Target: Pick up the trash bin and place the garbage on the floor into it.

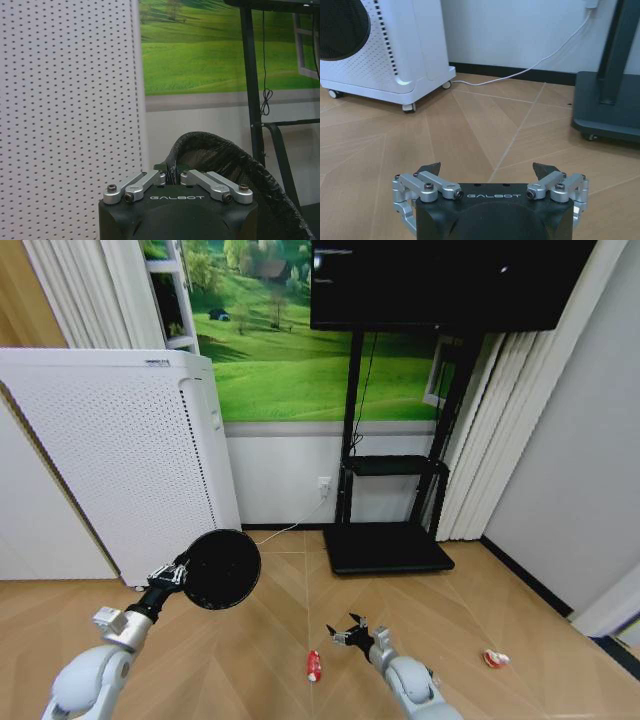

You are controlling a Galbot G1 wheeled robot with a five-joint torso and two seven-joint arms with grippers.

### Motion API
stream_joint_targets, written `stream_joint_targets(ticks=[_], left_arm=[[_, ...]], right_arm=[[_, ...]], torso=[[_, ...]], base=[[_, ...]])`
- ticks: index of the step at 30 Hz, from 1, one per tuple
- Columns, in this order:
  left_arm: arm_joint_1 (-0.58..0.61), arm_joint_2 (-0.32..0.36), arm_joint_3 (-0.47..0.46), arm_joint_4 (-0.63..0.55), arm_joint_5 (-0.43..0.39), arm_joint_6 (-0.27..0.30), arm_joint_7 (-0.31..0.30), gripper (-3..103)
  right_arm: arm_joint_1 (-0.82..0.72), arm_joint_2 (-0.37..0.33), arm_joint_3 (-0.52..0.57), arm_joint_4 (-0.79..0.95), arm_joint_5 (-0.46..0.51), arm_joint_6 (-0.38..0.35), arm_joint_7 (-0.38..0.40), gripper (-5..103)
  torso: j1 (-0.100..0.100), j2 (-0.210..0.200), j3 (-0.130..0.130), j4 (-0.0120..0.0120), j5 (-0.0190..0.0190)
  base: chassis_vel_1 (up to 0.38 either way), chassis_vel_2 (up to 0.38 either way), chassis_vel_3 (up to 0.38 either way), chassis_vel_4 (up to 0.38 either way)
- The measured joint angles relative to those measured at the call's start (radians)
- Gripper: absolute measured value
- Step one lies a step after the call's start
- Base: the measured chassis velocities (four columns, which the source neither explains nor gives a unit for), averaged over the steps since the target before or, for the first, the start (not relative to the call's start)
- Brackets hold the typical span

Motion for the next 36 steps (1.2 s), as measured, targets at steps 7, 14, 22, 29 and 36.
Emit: stream_joint_targets(ticks=[7, 14, 22, 29, 36], left_arm=[[0.004, 0.000, -0.004, -0.004, -0.001, 0.000, 0.002, 7], [0.009, -0.013, -0.003, -0.009, 0.003, -0.003, 0.002, 7], [0.015, -0.019, 0.001, -0.020, 0.008, -0.007, 0.005, 7], [0.014, -0.017, 0.000, -0.023, 0.008, -0.004, 0.004, 7], [0.022, -0.024, 0.001, -0.039, 0.009, 0.000, 0.003, 7]], right_arm=[[-0.008, 0.003, 0.001, -0.010, 0.004, 0.011, 0.012, 100], [0.003, 0.017, 0.014, -0.074, 0.115, -0.042, 0.095, 100], [0.047, 0.046, 0.028, -0.169, 0.133, -0.161, 0.255, 100], [-0.021, 0.032, 0.020, -0.097, 0.277, -0.280, 0.346, 100], [-0.040, 0.044, 0.023, -0.129, 0.233, -0.238, 0.349, 100]], torso=[[0.000, 0.000, 0.000, 0.0000, 0.0001], [0.000, 0.000, 0.000, -0.0002, 0.0002], [0.000, 0.000, 0.000, -0.0003, 0.0005], [0.000, 0.000, 0.000, -0.0001, 0.0002], [0.000, 0.000, 0.000, -0.0001, 0.0003]], base=[[0.218, 0.202, -0.196, -0.207], [0.106, 0.097, -0.095, -0.088], [-0.052, -0.035, 0.031, 0.029], [0.000, 0.000, 0.000, 0.000], [0.000, 0.000, 0.000, 0.000]])
